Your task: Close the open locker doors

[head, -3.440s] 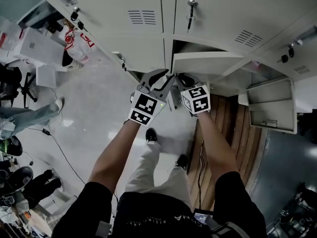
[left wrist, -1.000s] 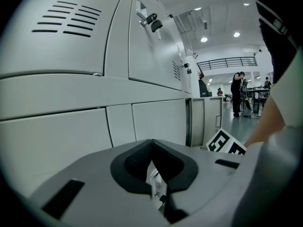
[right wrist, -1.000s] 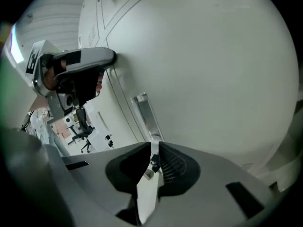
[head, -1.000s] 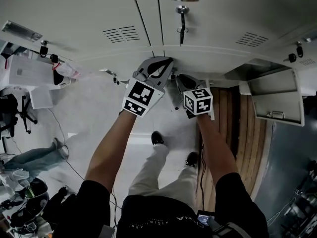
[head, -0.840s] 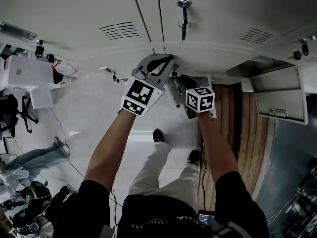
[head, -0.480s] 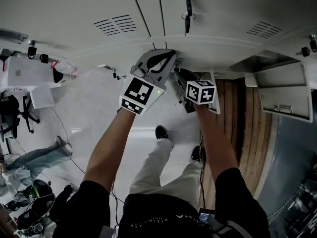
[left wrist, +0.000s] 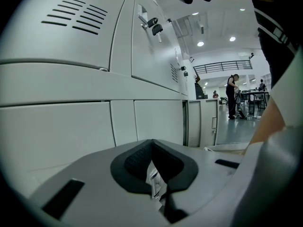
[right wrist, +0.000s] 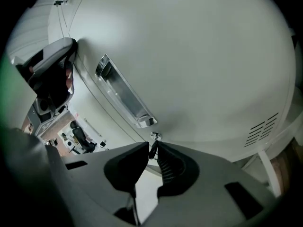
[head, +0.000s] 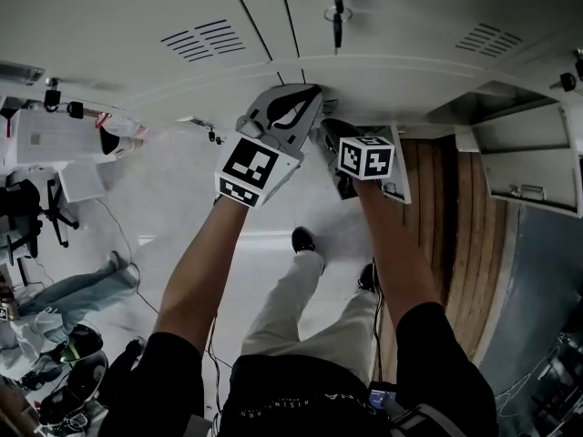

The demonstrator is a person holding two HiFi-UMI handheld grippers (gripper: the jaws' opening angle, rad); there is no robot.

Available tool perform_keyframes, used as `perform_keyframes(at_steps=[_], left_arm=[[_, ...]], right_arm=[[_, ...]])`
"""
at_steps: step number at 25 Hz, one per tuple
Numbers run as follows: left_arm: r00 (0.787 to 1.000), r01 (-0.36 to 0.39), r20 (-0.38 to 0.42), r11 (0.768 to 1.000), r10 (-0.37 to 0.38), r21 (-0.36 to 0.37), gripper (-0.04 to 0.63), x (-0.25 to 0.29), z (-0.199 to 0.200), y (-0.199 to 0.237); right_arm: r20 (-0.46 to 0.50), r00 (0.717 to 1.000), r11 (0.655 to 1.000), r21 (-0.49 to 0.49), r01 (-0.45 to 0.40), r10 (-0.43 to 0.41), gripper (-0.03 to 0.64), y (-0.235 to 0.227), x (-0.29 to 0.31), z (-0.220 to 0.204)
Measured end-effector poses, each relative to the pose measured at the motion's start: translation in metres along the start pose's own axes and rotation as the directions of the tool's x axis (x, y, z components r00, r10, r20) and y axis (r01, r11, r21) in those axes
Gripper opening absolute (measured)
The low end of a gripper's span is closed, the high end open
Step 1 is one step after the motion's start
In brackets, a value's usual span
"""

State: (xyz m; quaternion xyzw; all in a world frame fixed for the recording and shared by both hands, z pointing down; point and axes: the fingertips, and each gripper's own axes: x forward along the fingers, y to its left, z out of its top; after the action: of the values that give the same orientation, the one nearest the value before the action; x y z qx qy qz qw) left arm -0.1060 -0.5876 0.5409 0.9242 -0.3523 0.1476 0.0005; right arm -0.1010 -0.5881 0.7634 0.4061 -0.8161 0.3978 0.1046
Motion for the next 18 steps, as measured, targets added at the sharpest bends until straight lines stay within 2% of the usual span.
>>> perform_keyframes(at_steps=[10,14,18], left_arm=[[1.000,-0.003,-0.005,1.000,0.003,-0.002,0.020,0.0003,-0.0016,0.0001],[1.000,-0.005,-0.015,1.000,0.005,0.008,0.020,0.0003,-0.0018,0.0003],[1.000,-0.007,-0.017,1.000,0.007,0.012,0.020,0.0004,-0.0019,0.0003]], right_arm=[[-0.012,1.000,0.999,0.040,0.008,-0.007,0.061,-0.0006,0.0012,0.0011],[-0.011,0.999,0.999,0.011,0.046,-0.046,0.063,-0.0004,0.0013,0.0012],[-0.016,0.994,0.993,-0.061,0.105,-0.106,0.063,-0.0005,0.0014,0.0010]])
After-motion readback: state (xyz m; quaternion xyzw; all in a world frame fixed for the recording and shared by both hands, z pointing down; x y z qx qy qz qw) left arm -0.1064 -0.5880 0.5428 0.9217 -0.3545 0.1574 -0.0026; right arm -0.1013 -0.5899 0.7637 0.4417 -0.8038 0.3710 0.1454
